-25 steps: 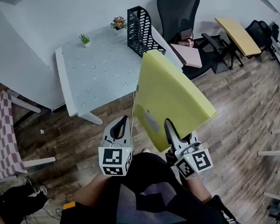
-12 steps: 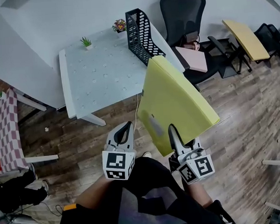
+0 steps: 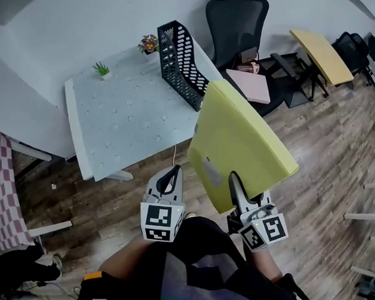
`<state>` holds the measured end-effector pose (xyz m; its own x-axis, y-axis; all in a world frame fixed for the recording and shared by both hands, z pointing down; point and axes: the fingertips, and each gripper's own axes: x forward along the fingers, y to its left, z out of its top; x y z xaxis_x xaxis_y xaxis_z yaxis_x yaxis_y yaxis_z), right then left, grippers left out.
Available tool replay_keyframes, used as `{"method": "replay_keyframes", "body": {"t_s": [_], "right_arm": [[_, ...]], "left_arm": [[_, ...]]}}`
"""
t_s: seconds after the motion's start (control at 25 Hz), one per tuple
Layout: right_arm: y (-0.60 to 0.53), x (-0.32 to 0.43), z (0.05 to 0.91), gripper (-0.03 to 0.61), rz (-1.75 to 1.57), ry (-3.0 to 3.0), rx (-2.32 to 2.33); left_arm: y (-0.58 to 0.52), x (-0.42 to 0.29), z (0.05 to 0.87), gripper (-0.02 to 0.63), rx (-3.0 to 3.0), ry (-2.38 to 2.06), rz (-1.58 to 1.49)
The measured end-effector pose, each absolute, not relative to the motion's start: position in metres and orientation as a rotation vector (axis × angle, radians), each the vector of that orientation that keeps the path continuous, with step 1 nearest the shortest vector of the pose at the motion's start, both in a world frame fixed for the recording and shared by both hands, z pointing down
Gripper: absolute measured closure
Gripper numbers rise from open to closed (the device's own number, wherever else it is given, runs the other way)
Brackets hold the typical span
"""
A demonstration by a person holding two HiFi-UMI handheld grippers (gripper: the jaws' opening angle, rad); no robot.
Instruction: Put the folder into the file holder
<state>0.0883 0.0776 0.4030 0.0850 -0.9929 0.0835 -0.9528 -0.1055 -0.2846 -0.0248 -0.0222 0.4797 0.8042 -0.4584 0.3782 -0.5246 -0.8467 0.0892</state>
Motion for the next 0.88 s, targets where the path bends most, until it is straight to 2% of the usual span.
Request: {"method": "replay_keyframes", "body": {"t_s": [0.48, 0.88], "right_arm": [[-0.002, 0.128, 0.372, 0.439, -0.284, 1.859, -2.368], [-0.06, 0.134, 0.346, 0.439, -0.182, 1.841, -2.431]], "left_arm": [[-0.112, 0.02, 0.466, 0.609, 2.844, -0.6, 0.445], [-0.174, 0.006, 0.464, 0.609, 2.824, -0.609, 0.377]]}}
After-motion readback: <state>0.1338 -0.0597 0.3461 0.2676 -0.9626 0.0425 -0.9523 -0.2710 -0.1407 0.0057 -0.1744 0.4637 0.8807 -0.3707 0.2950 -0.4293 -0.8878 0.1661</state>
